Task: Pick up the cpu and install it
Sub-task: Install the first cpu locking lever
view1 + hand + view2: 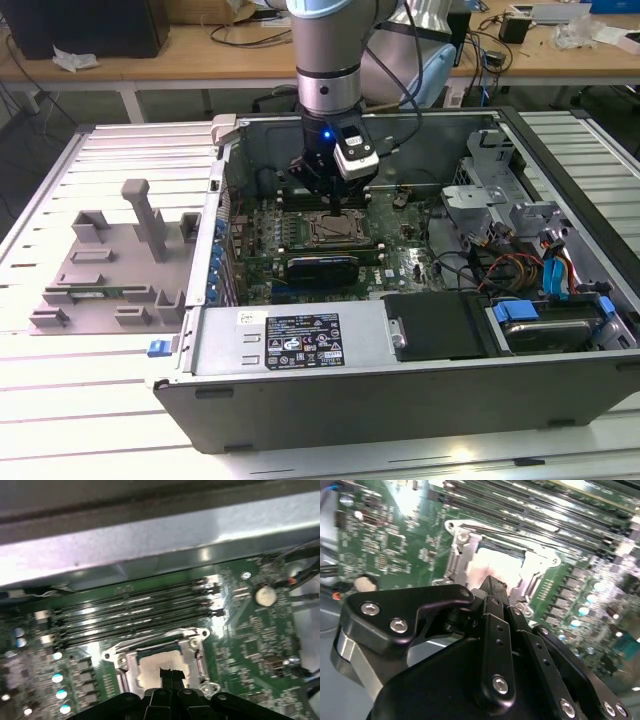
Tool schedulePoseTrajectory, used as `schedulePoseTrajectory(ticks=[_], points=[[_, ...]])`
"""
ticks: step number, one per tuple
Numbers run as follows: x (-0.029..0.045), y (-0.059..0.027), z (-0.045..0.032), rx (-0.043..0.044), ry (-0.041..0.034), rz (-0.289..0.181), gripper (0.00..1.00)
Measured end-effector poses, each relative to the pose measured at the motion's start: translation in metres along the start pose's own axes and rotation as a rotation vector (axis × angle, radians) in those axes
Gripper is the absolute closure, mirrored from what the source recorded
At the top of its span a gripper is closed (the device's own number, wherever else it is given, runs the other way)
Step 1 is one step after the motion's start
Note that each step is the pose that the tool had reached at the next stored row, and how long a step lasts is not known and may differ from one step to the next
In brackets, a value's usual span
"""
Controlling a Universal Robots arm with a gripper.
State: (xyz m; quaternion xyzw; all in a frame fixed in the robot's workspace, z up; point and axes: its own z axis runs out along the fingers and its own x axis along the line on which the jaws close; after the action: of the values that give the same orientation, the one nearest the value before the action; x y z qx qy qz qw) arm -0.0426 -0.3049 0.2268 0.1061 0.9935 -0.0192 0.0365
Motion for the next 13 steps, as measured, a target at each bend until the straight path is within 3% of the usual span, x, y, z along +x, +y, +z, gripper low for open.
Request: schedulePoseTrajectory(ticks=[5, 9, 13], points=[[-0.0015, 0.0, 0.0002, -0.0003, 0.0012, -0.003, 0.89], [-0.0045, -0.0068, 0.0006, -0.001, 0.0018, -0.019, 0.89], [-0.0047, -0.0072, -0.0018, -0.001, 0.0024, -0.022, 0.89]])
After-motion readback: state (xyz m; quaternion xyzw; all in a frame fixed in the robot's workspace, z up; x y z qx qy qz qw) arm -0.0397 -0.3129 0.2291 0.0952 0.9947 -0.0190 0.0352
